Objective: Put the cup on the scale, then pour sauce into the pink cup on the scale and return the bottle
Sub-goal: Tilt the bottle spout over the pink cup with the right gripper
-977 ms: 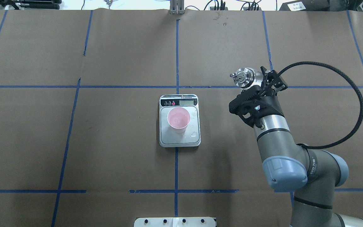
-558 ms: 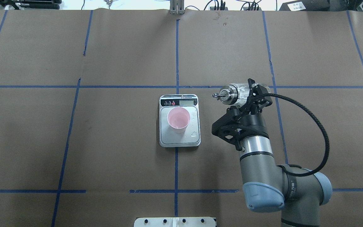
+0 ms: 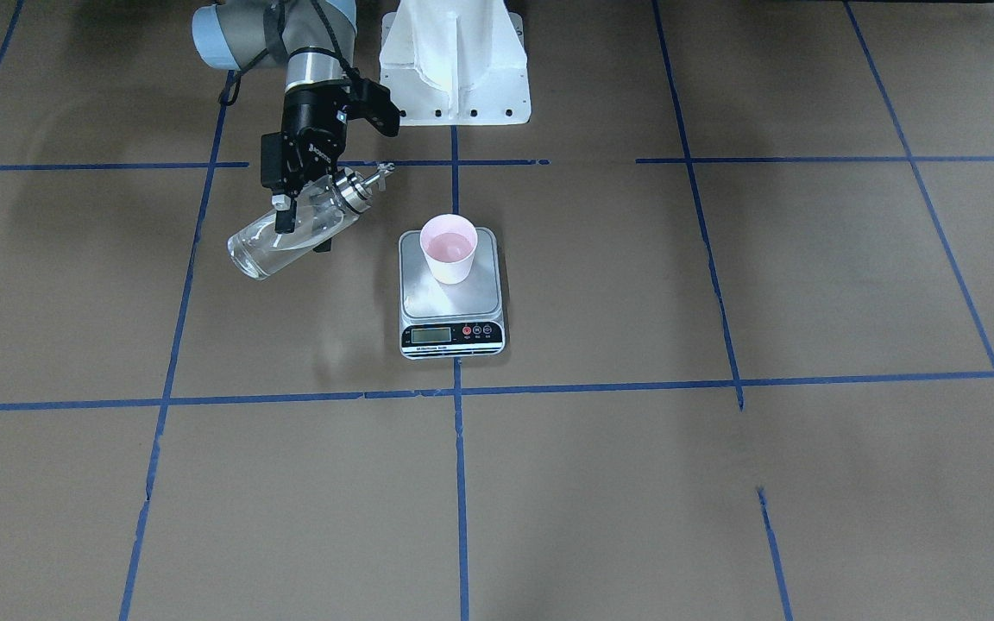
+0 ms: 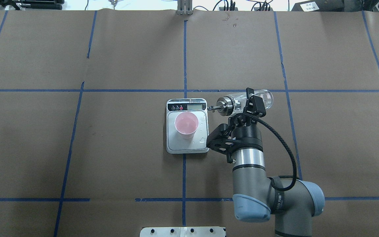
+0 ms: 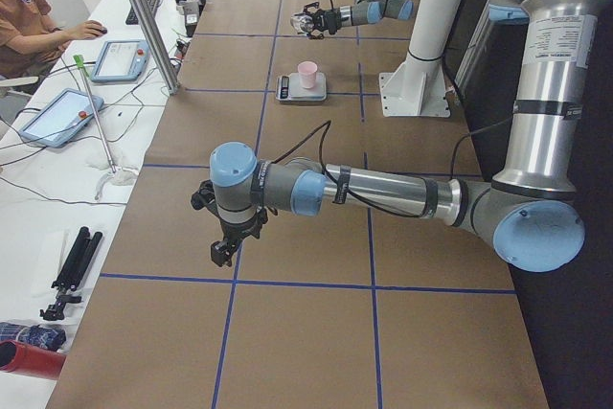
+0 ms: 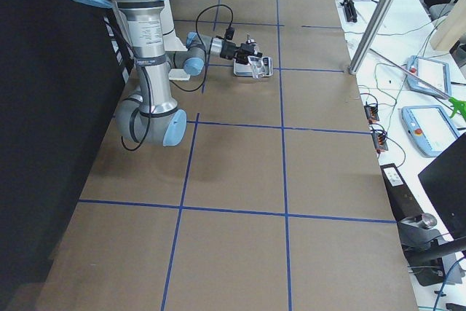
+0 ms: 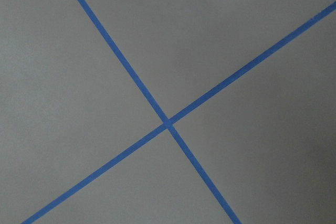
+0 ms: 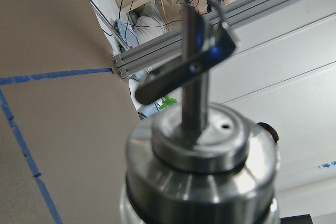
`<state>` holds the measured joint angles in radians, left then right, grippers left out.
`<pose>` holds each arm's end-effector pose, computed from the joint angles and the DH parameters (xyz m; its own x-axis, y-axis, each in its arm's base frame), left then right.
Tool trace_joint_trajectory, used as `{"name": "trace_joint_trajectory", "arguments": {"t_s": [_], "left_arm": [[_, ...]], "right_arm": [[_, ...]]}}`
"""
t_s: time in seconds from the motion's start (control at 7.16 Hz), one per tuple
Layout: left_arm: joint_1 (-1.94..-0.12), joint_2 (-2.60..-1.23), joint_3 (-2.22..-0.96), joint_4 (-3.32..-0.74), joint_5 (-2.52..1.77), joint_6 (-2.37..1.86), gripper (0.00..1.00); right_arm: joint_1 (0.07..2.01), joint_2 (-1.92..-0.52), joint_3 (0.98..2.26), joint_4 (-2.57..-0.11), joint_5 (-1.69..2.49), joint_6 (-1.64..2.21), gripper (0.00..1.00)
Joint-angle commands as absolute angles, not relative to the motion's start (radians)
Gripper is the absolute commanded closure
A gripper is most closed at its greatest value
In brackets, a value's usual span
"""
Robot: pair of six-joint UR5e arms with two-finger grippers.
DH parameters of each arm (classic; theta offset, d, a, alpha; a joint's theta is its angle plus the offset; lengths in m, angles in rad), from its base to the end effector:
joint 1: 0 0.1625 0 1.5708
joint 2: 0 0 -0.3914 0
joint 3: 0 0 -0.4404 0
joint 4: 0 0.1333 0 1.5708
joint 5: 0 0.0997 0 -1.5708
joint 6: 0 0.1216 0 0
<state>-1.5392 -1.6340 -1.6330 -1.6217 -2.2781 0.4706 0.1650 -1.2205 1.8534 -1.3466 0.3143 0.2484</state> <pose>-0.0361 -0.5775 0.5715 0.6598 0.5691 -0.4906 -0.3706 0.8145 0.4464 -0.5343 -0.3413 0.2189 0.8954 -0.1547 -0.4176 0.4391 0.1502 0.8858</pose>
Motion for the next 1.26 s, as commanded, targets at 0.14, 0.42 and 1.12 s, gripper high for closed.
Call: {"name": "trace_joint_trajectory", "arguments": {"t_s": [0.14, 0.42, 1.12], "left_arm": [[-1.548, -1.640, -1.628, -1.621, -2.276, 0.471, 0.00], [-1.551, -1.644, -1.626, -1.620, -2.275, 0.469, 0.00], [-1.559, -1.646, -1.626, -1.620, -2.275, 0.471, 0.00]], "right_arm": [[0.169, -1.175, 1.838, -1.497, 0.281, 0.200, 1.00], [0.173, -1.173, 1.829, -1.508, 0.249, 0.141, 1.00], [0.179, -1.170, 1.750, -1.511, 0.172, 0.083, 1.00]]}}
